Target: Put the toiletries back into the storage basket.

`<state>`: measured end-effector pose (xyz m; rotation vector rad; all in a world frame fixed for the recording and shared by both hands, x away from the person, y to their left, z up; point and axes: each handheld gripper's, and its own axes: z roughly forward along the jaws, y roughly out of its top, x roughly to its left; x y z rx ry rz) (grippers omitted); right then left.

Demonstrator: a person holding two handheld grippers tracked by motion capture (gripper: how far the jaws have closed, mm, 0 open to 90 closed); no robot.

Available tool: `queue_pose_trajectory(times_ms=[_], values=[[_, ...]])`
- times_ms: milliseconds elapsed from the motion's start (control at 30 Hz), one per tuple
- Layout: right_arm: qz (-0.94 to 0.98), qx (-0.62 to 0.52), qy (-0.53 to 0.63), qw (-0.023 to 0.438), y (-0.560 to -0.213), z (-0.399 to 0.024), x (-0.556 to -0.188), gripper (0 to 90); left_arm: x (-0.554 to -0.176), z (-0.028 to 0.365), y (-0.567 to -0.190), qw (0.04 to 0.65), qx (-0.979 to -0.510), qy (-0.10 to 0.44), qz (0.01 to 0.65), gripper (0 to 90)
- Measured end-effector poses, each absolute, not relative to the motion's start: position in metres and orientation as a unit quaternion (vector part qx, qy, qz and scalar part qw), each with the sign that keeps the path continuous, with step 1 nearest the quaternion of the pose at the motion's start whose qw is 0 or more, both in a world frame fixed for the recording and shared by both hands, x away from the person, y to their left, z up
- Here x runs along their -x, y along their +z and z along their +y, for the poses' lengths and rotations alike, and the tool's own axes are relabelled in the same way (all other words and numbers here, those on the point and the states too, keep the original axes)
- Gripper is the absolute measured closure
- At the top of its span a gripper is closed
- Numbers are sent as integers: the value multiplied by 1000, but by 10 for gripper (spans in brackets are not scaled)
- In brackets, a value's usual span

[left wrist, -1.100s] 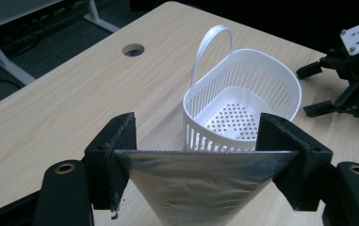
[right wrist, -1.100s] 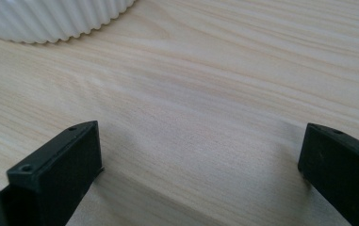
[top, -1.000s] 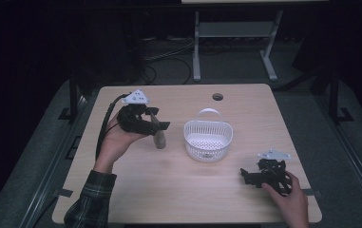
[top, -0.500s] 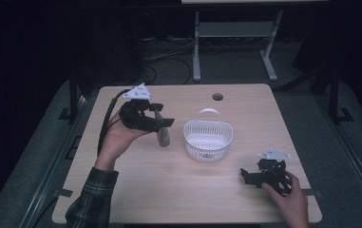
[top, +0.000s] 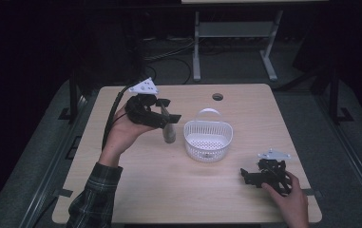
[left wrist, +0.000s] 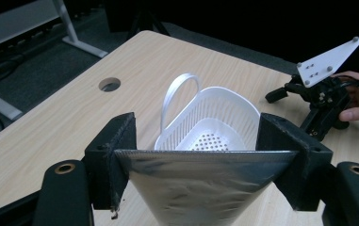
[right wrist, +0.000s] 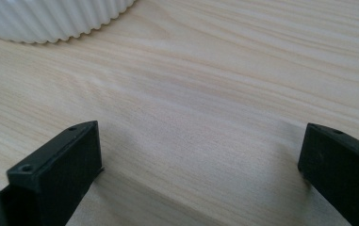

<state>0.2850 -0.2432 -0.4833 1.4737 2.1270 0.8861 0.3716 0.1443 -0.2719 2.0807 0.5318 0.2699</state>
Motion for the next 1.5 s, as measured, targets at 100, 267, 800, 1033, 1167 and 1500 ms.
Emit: queue_pose_trajectory(times_ms=[100, 267, 800, 1033, 1167, 1500], values=[[762, -528, 317, 202, -483, -243, -285, 0, -373, 141, -271, 472, -848, 107, 215, 294], [762, -528, 317, 202, -483, -243, -285, 0, -375, 136, -270, 472, -850, 104, 209, 294], [762, -528, 317, 202, -483, -243, -285, 0, -380, 115, -267, 480, -850, 92, 194, 294], [762, -528, 317, 201, -483, -243, -285, 0, -381, 106, -268, 484, -851, 88, 186, 294], [762, -528, 317, 202, -483, -243, -285, 0, -382, 101, -268, 483, -852, 88, 181, 294], [762, -528, 317, 202, -483, -243, -285, 0, -384, 89, -271, 485, -853, 90, 170, 294]])
